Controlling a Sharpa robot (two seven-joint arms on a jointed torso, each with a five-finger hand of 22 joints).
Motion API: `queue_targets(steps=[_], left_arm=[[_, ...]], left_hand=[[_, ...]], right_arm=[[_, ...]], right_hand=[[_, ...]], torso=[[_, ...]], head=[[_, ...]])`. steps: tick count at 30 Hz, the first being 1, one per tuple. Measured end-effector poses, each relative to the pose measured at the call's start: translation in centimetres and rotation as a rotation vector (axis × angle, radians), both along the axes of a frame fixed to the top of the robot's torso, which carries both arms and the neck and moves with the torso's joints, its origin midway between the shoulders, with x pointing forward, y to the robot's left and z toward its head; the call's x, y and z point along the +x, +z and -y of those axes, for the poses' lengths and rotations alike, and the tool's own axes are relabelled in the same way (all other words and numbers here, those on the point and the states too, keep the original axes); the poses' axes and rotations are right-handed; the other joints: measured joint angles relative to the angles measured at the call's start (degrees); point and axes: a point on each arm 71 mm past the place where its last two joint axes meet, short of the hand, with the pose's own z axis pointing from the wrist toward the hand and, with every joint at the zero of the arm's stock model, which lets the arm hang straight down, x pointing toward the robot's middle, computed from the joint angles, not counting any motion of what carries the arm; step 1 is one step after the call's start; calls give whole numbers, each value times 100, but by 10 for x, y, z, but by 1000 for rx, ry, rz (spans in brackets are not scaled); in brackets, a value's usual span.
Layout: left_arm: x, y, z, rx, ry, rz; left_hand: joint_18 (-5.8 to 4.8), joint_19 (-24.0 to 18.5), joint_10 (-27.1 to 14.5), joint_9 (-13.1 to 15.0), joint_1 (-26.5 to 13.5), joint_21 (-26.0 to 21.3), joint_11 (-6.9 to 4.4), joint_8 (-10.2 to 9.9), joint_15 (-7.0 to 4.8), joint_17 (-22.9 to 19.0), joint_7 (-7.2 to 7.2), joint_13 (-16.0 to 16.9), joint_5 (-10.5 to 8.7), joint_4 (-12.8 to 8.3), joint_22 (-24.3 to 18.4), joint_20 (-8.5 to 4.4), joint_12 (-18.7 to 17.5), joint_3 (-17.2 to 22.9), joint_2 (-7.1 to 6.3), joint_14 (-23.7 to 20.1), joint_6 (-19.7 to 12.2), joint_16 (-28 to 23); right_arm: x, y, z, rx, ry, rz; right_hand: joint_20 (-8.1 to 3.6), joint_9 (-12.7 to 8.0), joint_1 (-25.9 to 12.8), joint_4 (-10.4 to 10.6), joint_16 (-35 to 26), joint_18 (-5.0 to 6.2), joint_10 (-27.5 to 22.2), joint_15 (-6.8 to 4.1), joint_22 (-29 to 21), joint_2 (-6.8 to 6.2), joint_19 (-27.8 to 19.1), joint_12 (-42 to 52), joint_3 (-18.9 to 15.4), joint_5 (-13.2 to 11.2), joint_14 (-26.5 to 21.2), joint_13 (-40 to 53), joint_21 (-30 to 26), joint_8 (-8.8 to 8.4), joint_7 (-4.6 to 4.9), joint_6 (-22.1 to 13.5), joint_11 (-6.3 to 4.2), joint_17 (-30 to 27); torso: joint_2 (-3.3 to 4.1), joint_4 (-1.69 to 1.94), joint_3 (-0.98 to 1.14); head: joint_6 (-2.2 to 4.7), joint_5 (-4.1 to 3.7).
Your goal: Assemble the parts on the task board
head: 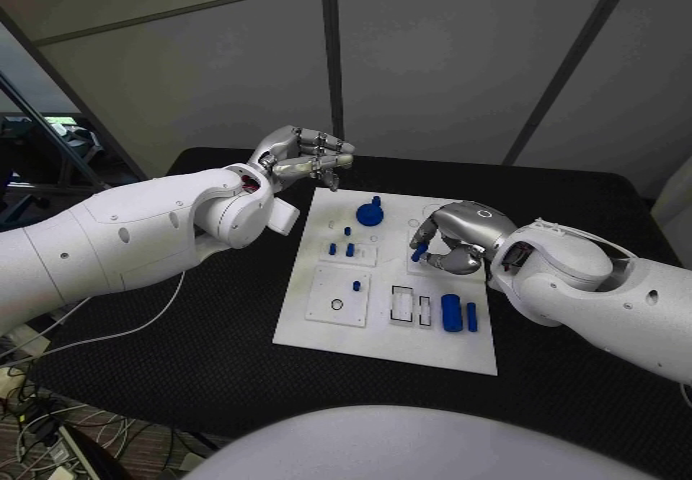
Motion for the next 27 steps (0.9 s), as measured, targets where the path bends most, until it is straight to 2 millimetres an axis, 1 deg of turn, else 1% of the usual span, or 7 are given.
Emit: queue_targets(steps=[2, 4, 7, 10, 15, 19, 27], left_arm=[[0, 0, 0, 0, 0, 0], [0, 0, 1, 0, 0, -1], [1, -1, 1, -1, -1, -1], [1, -1, 2, -1, -1, -1], [2, -1, 5, -3, -4, -1], [2, -2, 7, -4, -7, -2], [3, -2, 8, -5, -10, -2]], left_hand=[[0, 0, 0, 0, 0, 0, 0, 0, 0, 0, 0, 0, 0, 0, 0, 0, 0, 0, 0, 0, 0, 0], [0, 0, 0, 0, 0, 0, 0, 0, 0, 0, 0, -1, 0, 0, 0, 0, 0, 0, 0, 0, 0, 0], [0, 0, 0, -1, 0, 0, 0, 0, 0, 0, 0, -1, 0, 0, 0, 0, 0, 0, 0, 0, 0, 0], [0, 0, 0, -1, 0, 0, 0, 0, 0, 0, 0, -1, 0, 0, 1, 0, 0, 0, 0, 0, 0, 0], [-1, 0, 0, -1, 0, 0, 1, 0, 0, 1, 0, -1, 0, 0, 1, 0, 0, 0, 0, 0, 0, 0], [-1, 0, 1, -2, 0, 0, 1, 0, 0, 1, 0, -1, 0, 0, 1, 0, 0, 0, 0, 0, 0, 0], [0, 0, -20, 8, -23, -23, 21, 24, 0, 1, 0, 4, 0, -16, 1, 0, 0, -16, 23, 0, 0, 0]], right_arm=[[-4, 5, -4, 19, 12, 8], [-8, 8, -9, 37, 26, 13], [-11, 11, -18, 60, 43, 16], [-16, 15, -36, 89, 77, 13], [-25, 15, -70, 134, 145, -2], [-37, 5, -97, 152, 204, -36], [-48, -14, -118, 151, 256, -81]], right_hand=[[0, -2, 0, 0, 18, -7, 0, 0, 4, 0, 0, 0, 0, 0, 0, -1, 0, 0, 0, 0, 0, 5], [0, -5, 0, 0, 32, -94, 0, 0, 10, 0, 0, -1, 0, -1, 0, -2, 0, 0, 0, -1, 0, 13], [0, -6, 0, 1, 32, -94, 0, 0, 10, 0, 0, -1, -1, -12, 0, -3, 0, 0, -1, -1, 0, 13], [0, -6, 0, 1, 32, -93, 0, 0, 9, 0, 0, -2, -1, -20, 0, -3, 0, -1, -1, -2, 0, 13], [0, -10, 0, -14, 32, -93, 0, 0, 9, 0, 0, -10, 14, 19, 0, -2, 0, -1, -1, -2, 0, 13], [0, -13, 0, -14, 32, -92, 0, 0, 5, 0, 0, -11, 14, 19, 0, -2, 0, -2, -2, -3, 0, 12], [0, -18, 0, -14, 32, -92, 0, 1, -4, -1, -1, -24, 14, 38, 0, -3, 0, -5, -4, -6, 0, 5]], torso=[[0, 0, -1], [-1, 1, -1], [0, 7, -1], [4, 11, -3], [10, 14, -4], [14, 21, -4], [16, 17, -4]], head=[[9, 0], [13, -1], [18, -4], [18, 16], [1, 94], [-2, 147], [-3, 290]])
